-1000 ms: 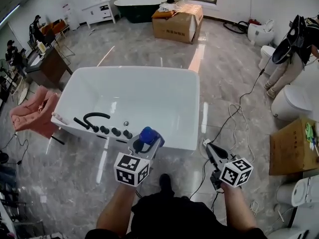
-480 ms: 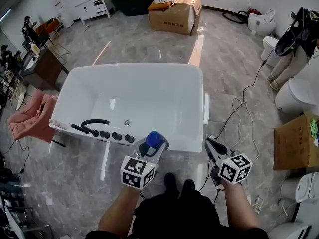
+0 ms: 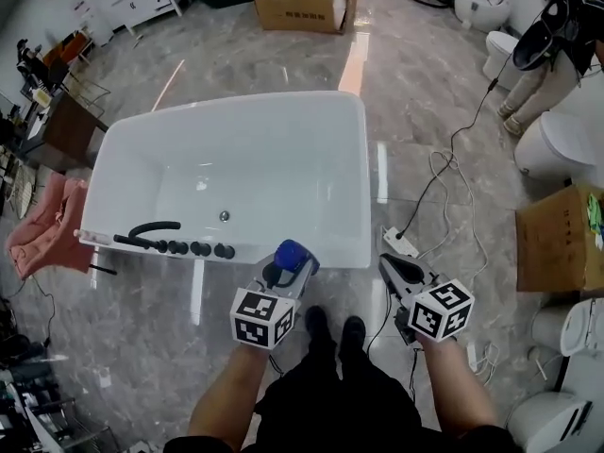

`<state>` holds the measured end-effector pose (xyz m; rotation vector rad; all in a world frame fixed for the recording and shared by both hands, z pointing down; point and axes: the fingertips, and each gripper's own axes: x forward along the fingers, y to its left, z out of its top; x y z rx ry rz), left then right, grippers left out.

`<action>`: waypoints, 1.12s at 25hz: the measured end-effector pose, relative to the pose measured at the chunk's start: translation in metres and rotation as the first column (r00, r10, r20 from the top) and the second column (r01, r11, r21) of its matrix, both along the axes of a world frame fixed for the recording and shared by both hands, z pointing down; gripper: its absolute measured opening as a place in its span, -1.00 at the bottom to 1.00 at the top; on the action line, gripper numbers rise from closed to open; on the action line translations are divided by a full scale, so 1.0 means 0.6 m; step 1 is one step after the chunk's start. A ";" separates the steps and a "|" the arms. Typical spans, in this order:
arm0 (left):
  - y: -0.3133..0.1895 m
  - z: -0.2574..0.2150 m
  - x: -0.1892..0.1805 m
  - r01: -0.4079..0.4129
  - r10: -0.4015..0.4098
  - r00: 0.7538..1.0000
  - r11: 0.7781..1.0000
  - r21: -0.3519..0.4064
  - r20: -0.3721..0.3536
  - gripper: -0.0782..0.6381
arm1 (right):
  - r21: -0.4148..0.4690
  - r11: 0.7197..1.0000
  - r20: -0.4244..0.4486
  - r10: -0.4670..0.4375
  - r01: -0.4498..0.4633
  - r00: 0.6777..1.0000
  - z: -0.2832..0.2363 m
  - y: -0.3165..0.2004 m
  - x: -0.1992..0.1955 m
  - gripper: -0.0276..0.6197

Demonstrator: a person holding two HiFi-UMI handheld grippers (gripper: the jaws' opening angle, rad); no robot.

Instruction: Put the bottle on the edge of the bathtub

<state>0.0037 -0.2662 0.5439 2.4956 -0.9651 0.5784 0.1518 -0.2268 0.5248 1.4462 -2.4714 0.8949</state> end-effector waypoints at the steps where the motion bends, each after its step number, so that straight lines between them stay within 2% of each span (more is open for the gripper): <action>1: 0.000 0.011 0.009 -0.008 0.008 1.000 1.000 0.000 0.002 -0.34 | -0.006 1.000 0.002 0.003 -0.003 1.000 0.007 0.002 0.004 -0.88; 6: -0.001 0.070 0.050 -0.031 0.031 1.000 0.999 -0.009 0.004 -0.34 | -0.050 0.999 -0.006 0.004 -0.004 1.000 0.046 0.016 0.017 -0.88; 11: 0.002 0.130 0.082 -0.046 0.047 0.999 0.997 -0.059 0.009 -0.34 | -0.088 0.996 -0.023 0.010 -0.012 1.000 0.064 0.037 0.028 -0.88; 20: -0.013 0.235 0.140 -0.096 0.099 0.994 0.992 -0.080 0.037 -0.34 | -0.152 0.988 -0.043 0.020 -0.026 0.999 0.117 0.053 0.050 -0.88; 25: -0.019 0.300 0.157 -0.127 0.133 0.989 0.988 -0.088 0.062 -0.34 | -0.192 0.981 -0.043 0.015 -0.023 0.999 0.151 0.059 0.052 -0.88; 28: -0.029 0.338 0.152 -0.113 0.121 0.989 0.989 -0.097 0.082 -0.34 | -0.204 0.979 -0.052 0.008 -0.019 0.999 0.168 0.059 0.057 -0.88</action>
